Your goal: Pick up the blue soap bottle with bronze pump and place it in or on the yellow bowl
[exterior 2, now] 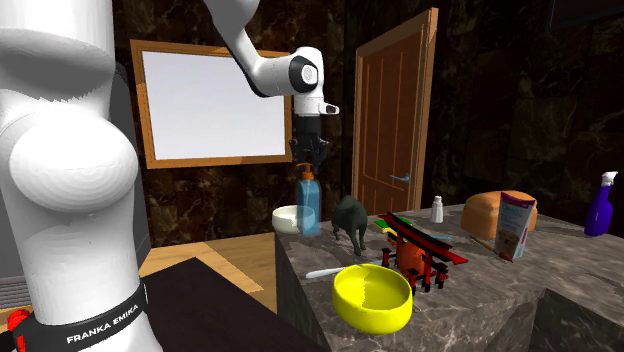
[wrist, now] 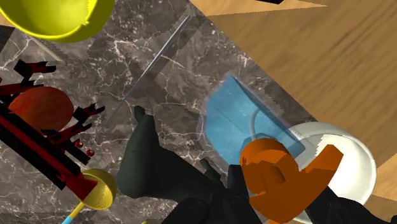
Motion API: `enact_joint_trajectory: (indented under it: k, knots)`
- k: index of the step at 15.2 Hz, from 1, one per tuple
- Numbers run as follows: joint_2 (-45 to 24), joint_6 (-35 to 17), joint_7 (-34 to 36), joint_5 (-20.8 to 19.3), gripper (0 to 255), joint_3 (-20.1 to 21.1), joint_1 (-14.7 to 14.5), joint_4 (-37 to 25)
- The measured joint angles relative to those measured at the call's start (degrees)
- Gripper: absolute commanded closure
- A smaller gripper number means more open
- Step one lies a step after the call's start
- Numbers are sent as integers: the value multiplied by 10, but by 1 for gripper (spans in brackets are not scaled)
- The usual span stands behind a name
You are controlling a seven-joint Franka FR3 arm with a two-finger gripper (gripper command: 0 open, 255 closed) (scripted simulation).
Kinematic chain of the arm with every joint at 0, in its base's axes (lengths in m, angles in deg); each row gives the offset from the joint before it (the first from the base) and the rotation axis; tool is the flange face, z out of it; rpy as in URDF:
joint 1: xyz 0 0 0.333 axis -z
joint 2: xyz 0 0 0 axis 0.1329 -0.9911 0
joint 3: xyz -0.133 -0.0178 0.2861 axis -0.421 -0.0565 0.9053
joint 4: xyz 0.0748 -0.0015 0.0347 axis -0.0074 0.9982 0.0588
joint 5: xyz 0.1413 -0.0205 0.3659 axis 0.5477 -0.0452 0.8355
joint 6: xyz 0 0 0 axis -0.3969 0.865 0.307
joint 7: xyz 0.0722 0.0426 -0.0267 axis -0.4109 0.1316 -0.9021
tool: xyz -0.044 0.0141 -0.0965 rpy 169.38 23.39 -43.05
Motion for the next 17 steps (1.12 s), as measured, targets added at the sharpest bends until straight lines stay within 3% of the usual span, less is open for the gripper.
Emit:
enact_joint_trajectory:
  k: [17]
  knots:
    - [60,118,-18,10,255,-7,8,-59]
